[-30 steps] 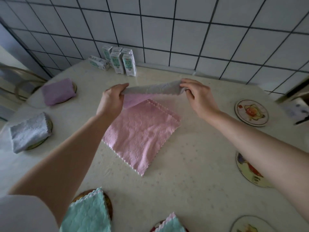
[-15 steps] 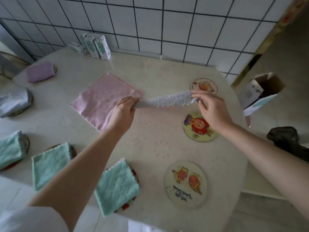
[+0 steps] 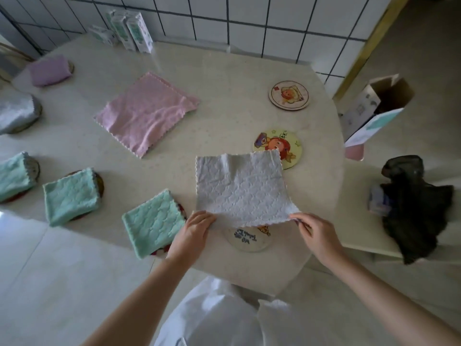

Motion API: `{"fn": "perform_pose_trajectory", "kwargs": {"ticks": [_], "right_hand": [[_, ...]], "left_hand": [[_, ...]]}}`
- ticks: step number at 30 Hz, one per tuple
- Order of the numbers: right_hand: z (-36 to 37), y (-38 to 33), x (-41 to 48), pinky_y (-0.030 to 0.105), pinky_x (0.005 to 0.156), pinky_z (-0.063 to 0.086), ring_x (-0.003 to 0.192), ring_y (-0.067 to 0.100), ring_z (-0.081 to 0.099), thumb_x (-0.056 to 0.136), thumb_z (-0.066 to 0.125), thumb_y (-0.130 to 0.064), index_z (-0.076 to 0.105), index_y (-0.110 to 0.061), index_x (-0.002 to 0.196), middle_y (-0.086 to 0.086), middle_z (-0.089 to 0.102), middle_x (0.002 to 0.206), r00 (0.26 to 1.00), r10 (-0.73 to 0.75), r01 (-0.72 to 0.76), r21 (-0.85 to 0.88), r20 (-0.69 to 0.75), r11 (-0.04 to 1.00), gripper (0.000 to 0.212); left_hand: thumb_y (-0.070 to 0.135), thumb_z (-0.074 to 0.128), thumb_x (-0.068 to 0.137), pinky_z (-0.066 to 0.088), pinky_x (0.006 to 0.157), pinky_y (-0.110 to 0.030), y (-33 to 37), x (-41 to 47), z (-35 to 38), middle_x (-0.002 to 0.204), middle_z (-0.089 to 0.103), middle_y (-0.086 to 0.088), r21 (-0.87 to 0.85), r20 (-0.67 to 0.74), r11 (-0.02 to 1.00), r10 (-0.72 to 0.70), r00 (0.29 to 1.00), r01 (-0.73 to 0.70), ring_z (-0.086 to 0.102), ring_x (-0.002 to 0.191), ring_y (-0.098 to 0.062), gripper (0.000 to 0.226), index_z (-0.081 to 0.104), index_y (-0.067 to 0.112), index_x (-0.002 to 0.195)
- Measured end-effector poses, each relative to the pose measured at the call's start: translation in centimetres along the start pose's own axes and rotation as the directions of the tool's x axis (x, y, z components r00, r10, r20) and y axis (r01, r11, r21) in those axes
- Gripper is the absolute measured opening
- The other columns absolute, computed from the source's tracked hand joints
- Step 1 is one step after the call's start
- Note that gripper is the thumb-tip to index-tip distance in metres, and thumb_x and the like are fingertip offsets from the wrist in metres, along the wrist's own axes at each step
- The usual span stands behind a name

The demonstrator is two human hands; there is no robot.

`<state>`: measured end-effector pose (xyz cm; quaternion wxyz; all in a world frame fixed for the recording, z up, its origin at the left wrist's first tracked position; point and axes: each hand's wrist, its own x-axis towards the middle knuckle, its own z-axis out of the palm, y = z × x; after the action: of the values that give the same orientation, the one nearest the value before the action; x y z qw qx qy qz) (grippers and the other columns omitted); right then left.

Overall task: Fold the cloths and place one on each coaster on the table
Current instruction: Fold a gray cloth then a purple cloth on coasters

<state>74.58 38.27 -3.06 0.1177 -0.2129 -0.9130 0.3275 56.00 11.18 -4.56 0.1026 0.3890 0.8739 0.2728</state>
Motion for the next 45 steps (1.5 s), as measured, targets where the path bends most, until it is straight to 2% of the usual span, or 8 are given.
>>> {"fn": "perform_pose_trajectory", "kwargs": {"ticks": [7, 14, 17, 19, 23, 27, 38, 45], "right_hand": [[1.0, 0.1, -3.3, 0.011, 0.075, 0.043, 0.075, 0.003, 0.059, 0.076, 0.068, 0.007, 0.073, -0.011, 0.094, 0.001, 0.071, 0.086, 0.997, 0.070, -0.069, -0.020, 0.025, 0.997, 0.025], [-0.1, -0.4, 0.3, 0.022, 0.059, 0.042, 0.061, 0.016, 0.059, 0.072, 0.080, -0.012, 0.070, -0.013, 0.075, -0.001, 0.064, 0.064, 0.974, 0.216, -0.218, -0.015, -0.062, 0.976, 0.011], [-0.6, -0.9, 3.0, 0.016, 0.056, 0.040, 0.060, 0.003, 0.056, 0.077, 0.075, -0.021, 0.067, -0.016, 0.075, -0.007, 0.063, 0.064, 0.936, 0.347, -0.340, 0.113, -0.050, 0.934, 0.010], [-0.5, -1.1, 5.0, 0.022, 0.056, 0.041, 0.061, 0.007, 0.057, 0.081, 0.071, -0.023, 0.065, -0.016, 0.074, -0.005, 0.064, 0.065, 0.910, 0.413, -0.402, 0.179, -0.027, 0.898, 0.011], [0.3, -0.8, 8.8, 0.026, 0.055, 0.039, 0.062, 0.015, 0.053, 0.088, 0.061, -0.019, 0.059, -0.012, 0.069, 0.002, 0.061, 0.064, 0.879, 0.476, -0.468, 0.225, 0.020, 0.855, 0.020], [1.5, -0.1, 12.2, 0.030, 0.063, 0.047, 0.071, 0.022, 0.061, 0.089, 0.058, -0.015, 0.062, -0.008, 0.077, 0.005, 0.066, 0.073, 0.844, 0.535, -0.531, 0.191, 0.039, 0.825, 0.015], [3.6, 1.3, 16.5, 0.024, 0.069, 0.044, 0.079, 0.017, 0.061, 0.089, 0.061, -0.016, 0.067, -0.009, 0.091, 0.001, 0.066, 0.084, 0.809, 0.583, -0.588, 0.066, 0.075, 0.806, 0.010], [3.7, 1.7, 16.6, 0.032, 0.073, 0.052, 0.079, 0.020, 0.062, 0.088, 0.062, -0.017, 0.067, -0.009, 0.089, 0.001, 0.066, 0.080, 0.798, 0.599, -0.602, 0.033, 0.061, 0.798, 0.010]], "left_hand": [[0.003, 0.067, 0.080, 0.054, 0.080, -0.033, -0.2, -3.4, -0.2, 0.098, 0.072, 0.001, 0.064, 0.097, 0.997, -0.040, 0.994, 0.034, 0.066, 0.089, -0.021, 0.027, 0.072, 0.015, 0.103], [0.006, 0.069, 0.082, 0.039, 0.052, -0.016, -0.6, -0.2, -2.1, 0.056, 0.059, 0.006, -0.130, 0.087, 0.953, -0.266, 0.960, 0.275, 0.051, 0.049, -0.003, 0.004, 0.071, 0.008, 0.079], [0.007, 0.068, 0.081, 0.033, 0.046, -0.014, -1.0, 2.6, -3.0, 0.056, 0.056, 0.001, -0.207, 0.081, 0.880, -0.419, 0.904, 0.427, 0.046, 0.047, -0.005, 0.006, 0.070, 0.009, 0.076], [0.008, 0.067, 0.081, 0.031, 0.043, -0.017, -1.8, 4.4, -3.3, 0.056, 0.058, -0.004, -0.259, 0.090, 0.820, -0.506, 0.858, 0.511, 0.046, 0.048, -0.012, 0.008, 0.070, 0.008, 0.074], [0.013, 0.070, 0.081, 0.033, 0.047, -0.023, -3.4, 7.5, -3.0, 0.054, 0.054, -0.006, -0.413, 0.137, 0.632, -0.669, 0.731, 0.656, 0.043, 0.046, -0.015, 0.015, 0.067, 0.000, 0.073], [0.015, 0.069, 0.083, 0.035, 0.055, -0.029, -4.5, 9.8, -2.5, 0.057, 0.053, -0.005, -0.471, 0.186, 0.551, -0.701, 0.688, 0.689, 0.041, 0.055, -0.016, 0.014, 0.069, 0.004, 0.074], [0.021, 0.069, 0.083, 0.037, 0.058, -0.028, -7.4, 13.6, -0.8, 0.062, 0.054, -0.008, -0.437, 0.204, 0.552, -0.708, 0.676, 0.710, 0.042, 0.060, -0.015, 0.022, 0.066, 0.001, 0.076], [0.020, 0.067, 0.085, 0.036, 0.051, -0.023, -6.7, 14.3, -0.7, 0.055, 0.055, 0.005, -0.386, 0.148, 0.595, -0.714, 0.684, 0.705, 0.045, 0.051, -0.014, 0.010, 0.070, 0.014, 0.078]]}}
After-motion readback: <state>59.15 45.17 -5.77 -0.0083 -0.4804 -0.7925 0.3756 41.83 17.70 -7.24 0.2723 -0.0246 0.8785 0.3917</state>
